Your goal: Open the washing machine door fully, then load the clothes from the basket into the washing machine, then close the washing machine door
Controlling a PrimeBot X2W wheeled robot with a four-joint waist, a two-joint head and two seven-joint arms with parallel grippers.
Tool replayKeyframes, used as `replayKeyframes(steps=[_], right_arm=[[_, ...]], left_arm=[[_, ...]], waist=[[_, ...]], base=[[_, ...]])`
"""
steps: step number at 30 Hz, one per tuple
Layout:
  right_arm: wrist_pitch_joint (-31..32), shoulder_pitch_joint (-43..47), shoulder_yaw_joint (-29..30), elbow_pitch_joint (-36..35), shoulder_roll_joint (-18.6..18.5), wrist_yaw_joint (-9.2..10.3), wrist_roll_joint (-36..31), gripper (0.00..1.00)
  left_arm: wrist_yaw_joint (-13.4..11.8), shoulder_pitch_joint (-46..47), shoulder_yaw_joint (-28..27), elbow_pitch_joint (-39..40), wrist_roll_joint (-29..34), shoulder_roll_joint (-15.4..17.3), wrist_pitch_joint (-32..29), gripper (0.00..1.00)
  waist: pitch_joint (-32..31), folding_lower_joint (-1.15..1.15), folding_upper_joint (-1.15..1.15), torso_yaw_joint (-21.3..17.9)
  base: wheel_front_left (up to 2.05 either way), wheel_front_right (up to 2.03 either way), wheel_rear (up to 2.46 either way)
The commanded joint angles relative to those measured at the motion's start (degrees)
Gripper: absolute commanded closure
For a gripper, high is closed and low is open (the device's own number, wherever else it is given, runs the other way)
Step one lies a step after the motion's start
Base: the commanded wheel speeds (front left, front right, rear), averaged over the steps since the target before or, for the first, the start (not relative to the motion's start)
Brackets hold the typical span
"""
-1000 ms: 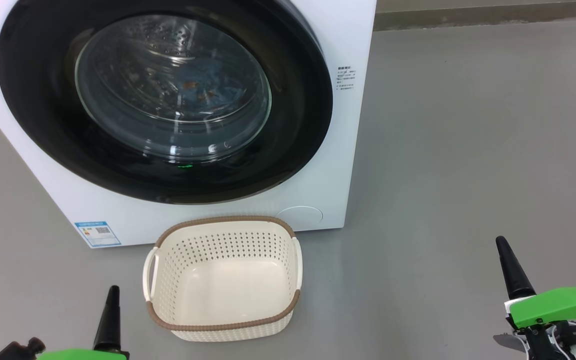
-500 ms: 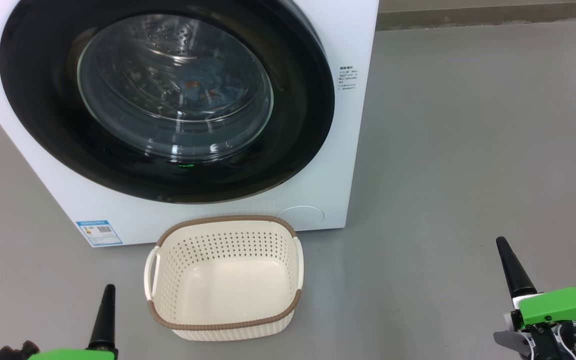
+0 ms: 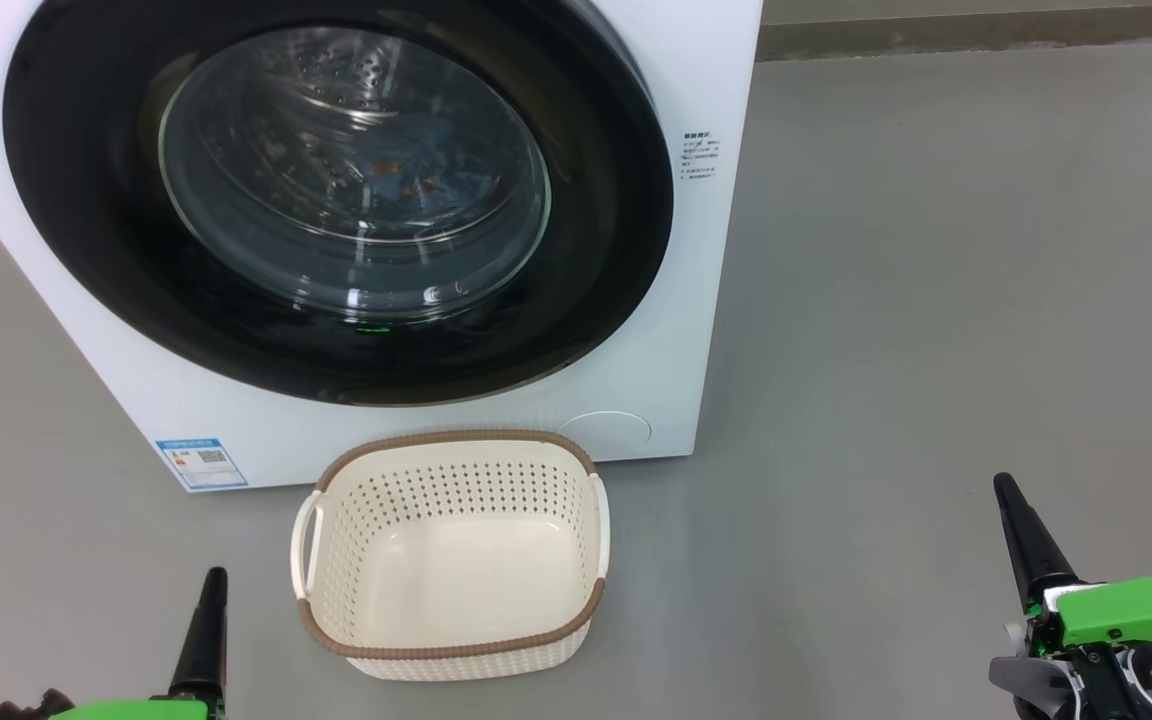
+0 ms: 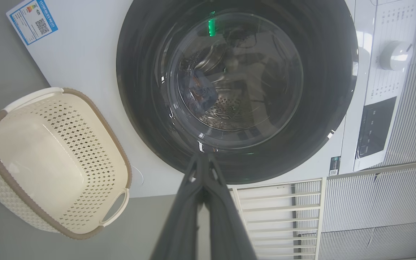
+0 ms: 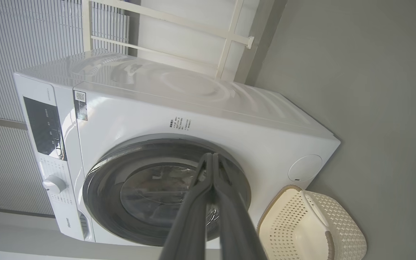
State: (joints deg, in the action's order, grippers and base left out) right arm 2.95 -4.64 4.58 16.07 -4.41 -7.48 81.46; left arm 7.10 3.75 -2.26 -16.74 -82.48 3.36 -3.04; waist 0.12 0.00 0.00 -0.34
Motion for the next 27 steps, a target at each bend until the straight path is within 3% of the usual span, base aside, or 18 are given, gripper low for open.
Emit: replayKeyframes(steps=[1, 19, 27], right_arm=[[0.6, -1.6, -0.2, -1.8, -0.2, -0.03, 1.7, 1.0], [3.4, -1.5, 1.9, -2.0, 1.4, -0.01, 10.6, 1.0], [3.5, -1.5, 1.9, -2.0, 1.5, -0.01, 10.7, 1.0]], left_arm=[[0.3, 2.3, -2.1, 2.0, -1.6, 0.4, -0.6, 1.0], [0.4, 2.4, -4.3, 2.7, -9.5, -0.5, -3.4, 1.0], [0.4, 2.4, -4.3, 2.7, -9.7, -0.5, -3.5, 1.0]], waist=[[0.0, 0.0, 0.0, 0.0], [0.1, 0.0, 0.0, 0.3], [0.1, 0.0, 0.0, 0.3]], base=[[0.0, 0.0, 0.0], [0.0, 0.0, 0.0], [0.0, 0.0, 0.0]])
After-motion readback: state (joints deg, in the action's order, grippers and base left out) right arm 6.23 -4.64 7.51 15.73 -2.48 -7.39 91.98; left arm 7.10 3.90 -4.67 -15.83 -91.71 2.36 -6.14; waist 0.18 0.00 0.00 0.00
